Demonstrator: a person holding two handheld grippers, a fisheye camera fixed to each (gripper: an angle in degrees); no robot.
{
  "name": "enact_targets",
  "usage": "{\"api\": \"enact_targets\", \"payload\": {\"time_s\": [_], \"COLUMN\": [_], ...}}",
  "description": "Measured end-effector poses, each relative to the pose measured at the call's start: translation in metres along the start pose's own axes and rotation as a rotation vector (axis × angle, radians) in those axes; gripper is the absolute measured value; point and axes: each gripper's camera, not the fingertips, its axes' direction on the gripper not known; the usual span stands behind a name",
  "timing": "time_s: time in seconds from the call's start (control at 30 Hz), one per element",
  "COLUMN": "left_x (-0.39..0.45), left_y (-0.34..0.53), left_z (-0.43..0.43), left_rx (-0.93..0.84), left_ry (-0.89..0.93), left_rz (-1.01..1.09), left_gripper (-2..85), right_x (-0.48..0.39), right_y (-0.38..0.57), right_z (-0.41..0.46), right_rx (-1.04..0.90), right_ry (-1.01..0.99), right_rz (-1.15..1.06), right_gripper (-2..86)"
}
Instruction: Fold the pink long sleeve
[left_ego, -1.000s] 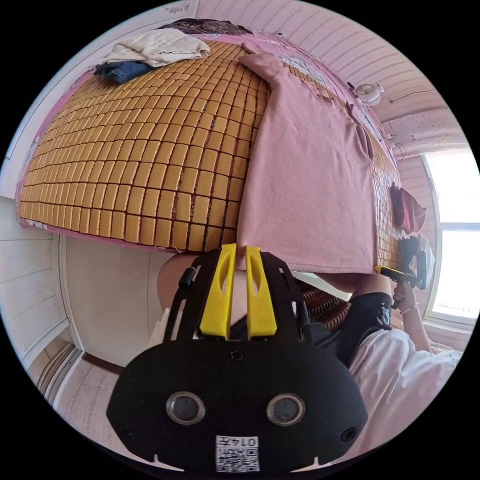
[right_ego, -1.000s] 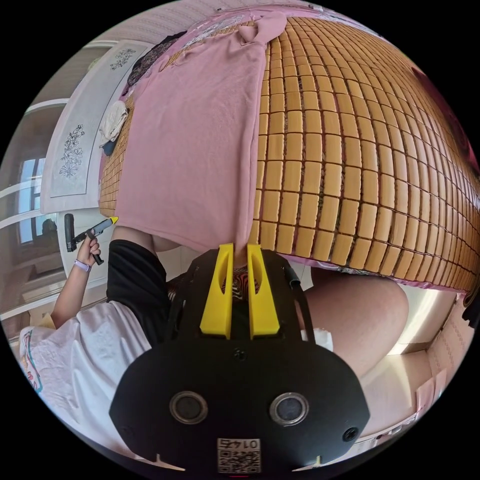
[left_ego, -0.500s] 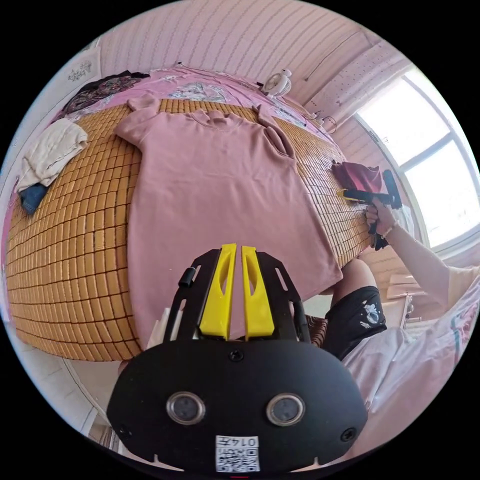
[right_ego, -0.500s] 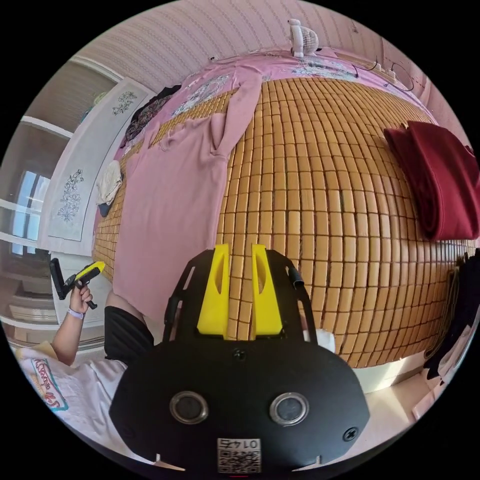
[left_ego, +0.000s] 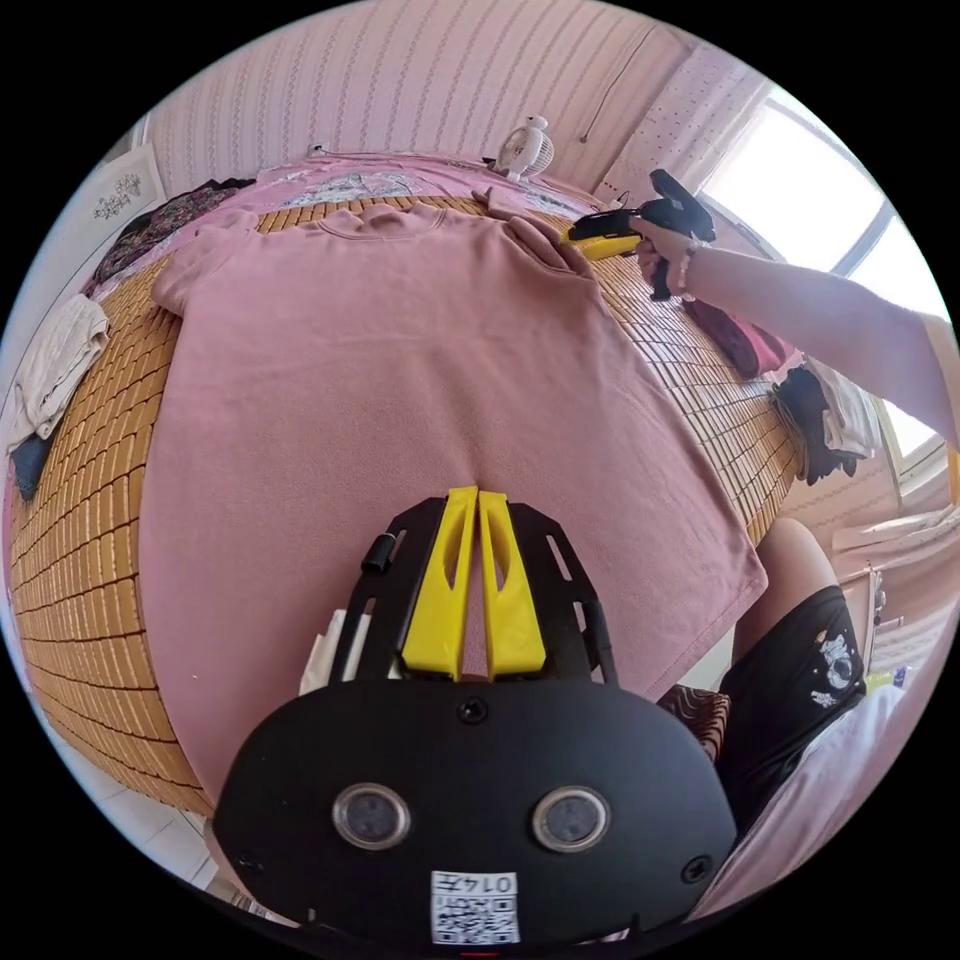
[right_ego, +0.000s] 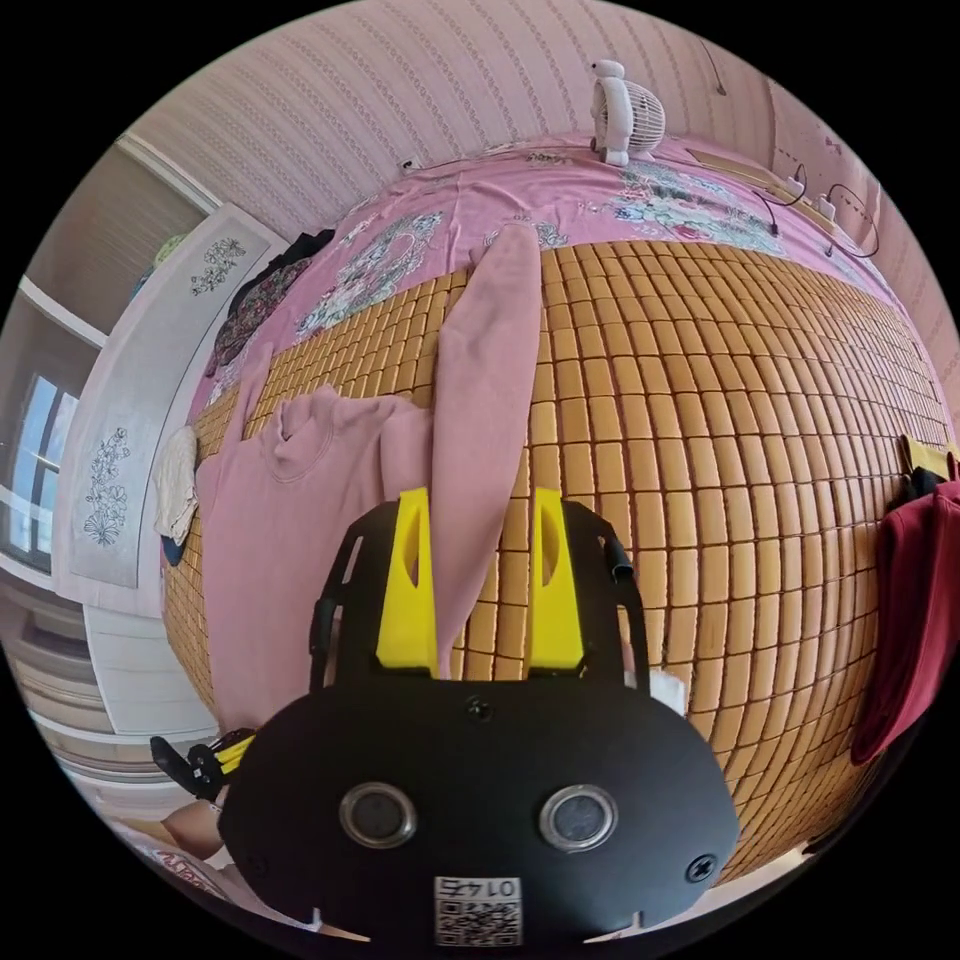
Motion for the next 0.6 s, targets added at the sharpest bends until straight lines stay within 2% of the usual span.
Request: {"api": "enact_targets", "payload": {"time_s": [0.07,0.13,0.23,0.3,0.37,0.47,0.6], "left_x": [0.004,0.006,0.013,0.026,0.039,0.062,0.088], "left_y": [0.0,-0.001,-0.007,-0.016,-0.025,-0.034,-0.038], "left_z": [0.004,0.006,0.001,-0.009,-0.006,0.013,0.051], "left_rx": [-0.006,-0.015,0.006,0.093,0.101,0.068,-0.037], "left_ry": [-0.013,-0.012,-0.019,0.03,0.1,0.17,0.146], "left_rz": [0.01,0.017,0.038,0.081,0.11,0.153,0.197], "left_gripper": [-1.0,-1.0,-1.0,-1.0,-1.0,-1.0,-1.0], "right_x": [-0.001,-0.002,-0.012,-0.026,-0.028,0.008,0.06], "right_y": [0.013,0.037,0.109,0.16,0.212,0.232,0.202], "right_z": [0.008,-0.007,-0.062,-0.08,-0.084,-0.091,-0.078], "right_rx": [-0.026,0.04,0.168,0.142,0.056,0.115,0.184], "right_ry": [-0.026,0.039,0.025,-0.018,-0.041,-0.024,-0.042], "right_rz": [-0.044,-0.076,-0.13,-0.224,-0.265,-0.152,0.021], "right_gripper": [3.9,3.3,3.6,4.6,6.4,8.9,11.9]}}
